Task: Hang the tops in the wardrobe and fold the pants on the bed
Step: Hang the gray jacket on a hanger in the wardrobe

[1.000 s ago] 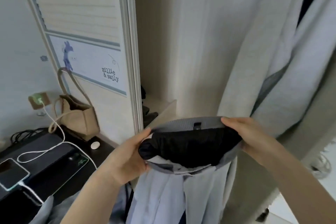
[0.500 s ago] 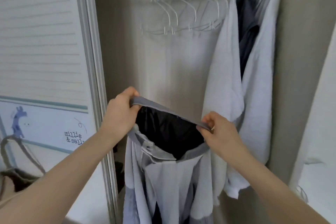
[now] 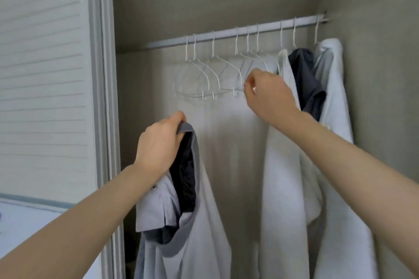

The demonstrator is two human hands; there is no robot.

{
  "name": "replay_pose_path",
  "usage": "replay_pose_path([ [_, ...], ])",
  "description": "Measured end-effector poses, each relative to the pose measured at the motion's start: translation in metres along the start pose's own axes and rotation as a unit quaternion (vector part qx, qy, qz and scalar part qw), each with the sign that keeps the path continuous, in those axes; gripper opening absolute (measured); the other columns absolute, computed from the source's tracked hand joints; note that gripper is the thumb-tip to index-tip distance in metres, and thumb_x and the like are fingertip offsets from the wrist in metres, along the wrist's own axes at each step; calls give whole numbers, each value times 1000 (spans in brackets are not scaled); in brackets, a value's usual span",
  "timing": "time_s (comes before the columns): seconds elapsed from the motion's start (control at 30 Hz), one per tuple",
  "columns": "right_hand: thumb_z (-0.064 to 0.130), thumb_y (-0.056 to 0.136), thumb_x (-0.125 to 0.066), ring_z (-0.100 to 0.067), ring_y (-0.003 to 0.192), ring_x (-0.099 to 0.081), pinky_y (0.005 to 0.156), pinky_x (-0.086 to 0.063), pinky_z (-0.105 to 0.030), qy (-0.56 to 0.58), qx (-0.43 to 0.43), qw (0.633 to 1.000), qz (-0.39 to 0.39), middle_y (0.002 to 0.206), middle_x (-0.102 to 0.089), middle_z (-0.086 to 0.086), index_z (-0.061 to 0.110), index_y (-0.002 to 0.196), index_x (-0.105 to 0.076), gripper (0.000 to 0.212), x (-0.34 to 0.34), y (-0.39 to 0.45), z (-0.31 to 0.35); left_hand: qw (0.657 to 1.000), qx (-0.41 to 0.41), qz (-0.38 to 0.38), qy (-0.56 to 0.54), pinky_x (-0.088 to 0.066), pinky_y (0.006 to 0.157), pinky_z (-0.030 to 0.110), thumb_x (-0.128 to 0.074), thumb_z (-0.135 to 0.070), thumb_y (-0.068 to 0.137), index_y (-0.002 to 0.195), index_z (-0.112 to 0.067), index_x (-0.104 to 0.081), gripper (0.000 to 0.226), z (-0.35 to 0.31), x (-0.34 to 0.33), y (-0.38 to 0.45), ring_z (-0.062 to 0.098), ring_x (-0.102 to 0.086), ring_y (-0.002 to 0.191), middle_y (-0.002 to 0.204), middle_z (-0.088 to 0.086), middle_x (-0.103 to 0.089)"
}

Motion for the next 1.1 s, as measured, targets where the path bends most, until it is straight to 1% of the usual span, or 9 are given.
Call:
replay_pose_path([
  [0.1, 10, 97, -39, -35, 107, -50, 80, -44, -39, -71, 17, 996, -45, 114, -58, -19, 1, 116, -56, 27, 4, 60, -18, 998, -41, 2, 49, -47, 58, 40, -56, -19, 94, 101, -15, -54, 8, 3, -10, 12, 27, -56, 85, 89, 2, -62],
  [0.3, -9, 89, -41, -45, 108, -51, 77, -44, -43, -106, -46, 993, 30, 123, -49, -31, -8, 129, -41, 40, -12, 131, -58, 988, -77, 33, 133, -50, 53, 40, -59, -24, 93, 102, -17, -57, 11, 12, -26, 26, 22, -54, 90, 92, -3, -62],
  [0.37, -8, 89, -41, -44, 105, -54, 73, -43, -40, -111, -81, 989, 50, 120, -51, -31, -9, 123, -43, 34, -18, 146, -70, 984, -86, 41, 153, -50, 53, 40, -57, -26, 95, 104, -17, -57, 13, 15, -30, 31, 21, -54, 91, 92, -2, -61],
  [0.57, 8, 94, -46, -38, 110, -56, 82, -44, -37, -101, -169, 975, 107, 120, -55, -24, -5, 114, -51, 24, -27, 168, -87, 978, -79, 58, 182, -49, 57, 37, -51, -31, 98, 105, -19, -53, 14, 26, -33, 37, 21, -54, 92, 94, -4, -59],
  [0.7, 5, 94, -43, -32, 88, -51, 73, -42, -34, -64, -221, 962, 148, 85, -50, -18, -7, 113, -54, 25, -28, 164, -94, 979, -66, 63, 180, -49, 57, 38, -50, -30, 98, 103, -19, -52, 13, 33, -31, 33, 22, -55, 88, 94, -3, -60],
  [0.77, 10, 95, -46, -28, 83, -46, 71, -45, -37, -25, -267, 945, 188, 85, -49, -16, 0, 95, -58, 15, -35, 158, -102, 977, -61, 72, 190, -49, 59, 37, -48, -32, 98, 104, -20, -50, 13, 35, -32, 29, 21, -56, 90, 95, -5, -59],
  [0.87, 25, 94, -52, -24, 80, -49, 67, -49, -40, 57, -335, 919, 200, 86, -51, -7, 9, 79, -57, 22, -45, 147, -112, 975, -58, 92, 195, -48, 60, 35, -45, -34, 99, 105, -22, -47, 13, 38, -34, 24, 19, -57, 90, 96, -6, -58],
  [0.97, 45, 94, -37, -17, 76, -50, 67, -47, -39, 155, -357, 905, 173, 81, -53, 2, 19, 82, -64, 39, -52, 145, -111, 974, -56, 104, 195, -49, 60, 35, -44, -33, 99, 105, -22, -46, 12, 39, -36, 20, 19, -57, 88, 95, -6, -58],
  [1.1, 24, 91, -40, -21, 85, -54, 67, -47, -39, 163, -343, 913, 149, 96, -56, -5, 14, 91, -56, 19, -59, 146, -108, 978, -58, 105, 173, -48, 58, 36, -48, -31, 98, 102, -19, -48, 12, 34, -36, 17, 23, -59, 83, 92, -3, -59],
])
Point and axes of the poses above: each hand's wrist, its own y-axis towards the middle knuckle, its own x-axis out of the back of the hand, z = x × y, the point moved 5 cm from there along y, towards the middle knuckle
